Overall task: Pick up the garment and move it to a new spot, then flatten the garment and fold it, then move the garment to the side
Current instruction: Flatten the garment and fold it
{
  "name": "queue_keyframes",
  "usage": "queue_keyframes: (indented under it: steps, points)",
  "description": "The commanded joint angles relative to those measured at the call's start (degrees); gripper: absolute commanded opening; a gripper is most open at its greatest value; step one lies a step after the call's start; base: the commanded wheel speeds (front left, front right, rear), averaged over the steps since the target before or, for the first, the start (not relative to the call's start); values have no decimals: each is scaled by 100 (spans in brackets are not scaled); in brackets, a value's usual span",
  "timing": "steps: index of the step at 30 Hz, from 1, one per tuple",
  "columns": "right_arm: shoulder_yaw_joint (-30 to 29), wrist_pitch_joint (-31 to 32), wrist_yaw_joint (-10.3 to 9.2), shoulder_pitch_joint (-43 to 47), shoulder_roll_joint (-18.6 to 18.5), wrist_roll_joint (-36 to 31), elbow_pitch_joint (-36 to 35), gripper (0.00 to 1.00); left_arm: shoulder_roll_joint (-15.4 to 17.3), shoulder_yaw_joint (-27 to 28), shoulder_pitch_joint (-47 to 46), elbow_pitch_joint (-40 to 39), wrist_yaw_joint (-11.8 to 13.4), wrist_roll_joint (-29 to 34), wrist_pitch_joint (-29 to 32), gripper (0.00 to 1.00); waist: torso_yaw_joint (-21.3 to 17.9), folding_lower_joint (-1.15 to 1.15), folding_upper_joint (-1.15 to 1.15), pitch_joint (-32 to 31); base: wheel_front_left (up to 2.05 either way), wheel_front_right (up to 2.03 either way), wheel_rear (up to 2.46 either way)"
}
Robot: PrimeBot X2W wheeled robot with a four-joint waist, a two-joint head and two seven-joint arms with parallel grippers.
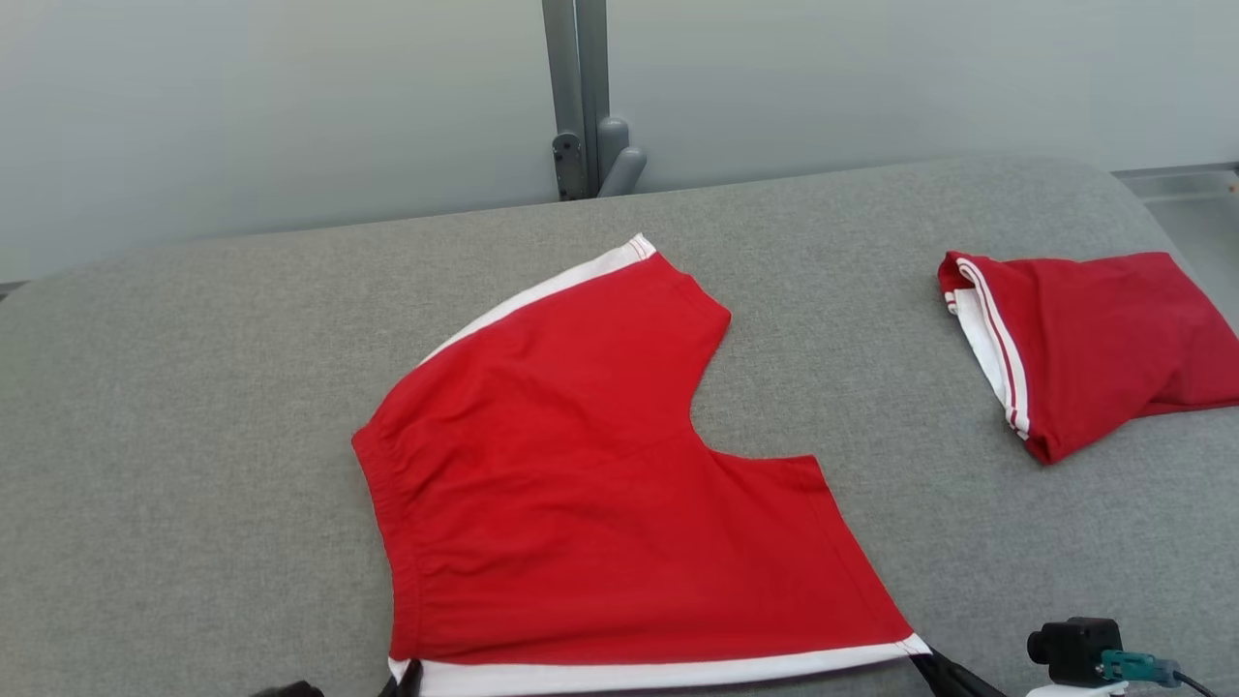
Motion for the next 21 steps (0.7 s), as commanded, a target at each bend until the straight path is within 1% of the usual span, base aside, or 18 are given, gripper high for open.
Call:
queue_keyframes:
  steps: [1,6,10,13,16,18,21]
  points:
    - [-62,-25,-18,11,-82,15,-8,0,87,-3,189,45,42,17,21,0,77,1,0,-101,0,0,0]
    - [-472,-26,-18,123,-66,-44,-260,0,48,25,416,-340,41,71,18,0,201,1,0,-54,0,0,0]
    - [-924,-25,-16,-168,-83,-330,-530,0,5,55,226,-1076,31,159,13,0,391,1,0,159,0,0,0]
    - [-1190,-24,-15,-576,-84,-521,-586,0,-97,93,-131,-1554,31,191,14,0,637,1,0,463,0,0,0]
    - [-1368,-24,-15,-1189,-73,-704,-476,0,-274,130,-508,-1765,31,189,13,0,868,1,0,799,0,0,0]
    - [-1290,-23,-14,-1628,-97,-880,-303,0,-430,103,-796,-1835,29,99,14,0,1016,1,0,979,0,0,0]
    - [-1096,-22,-14,-2372,-13,-1037,75,0,-541,87,-1129,-1825,29,-3,13,0,1207,1,0,1197,0,0,0]
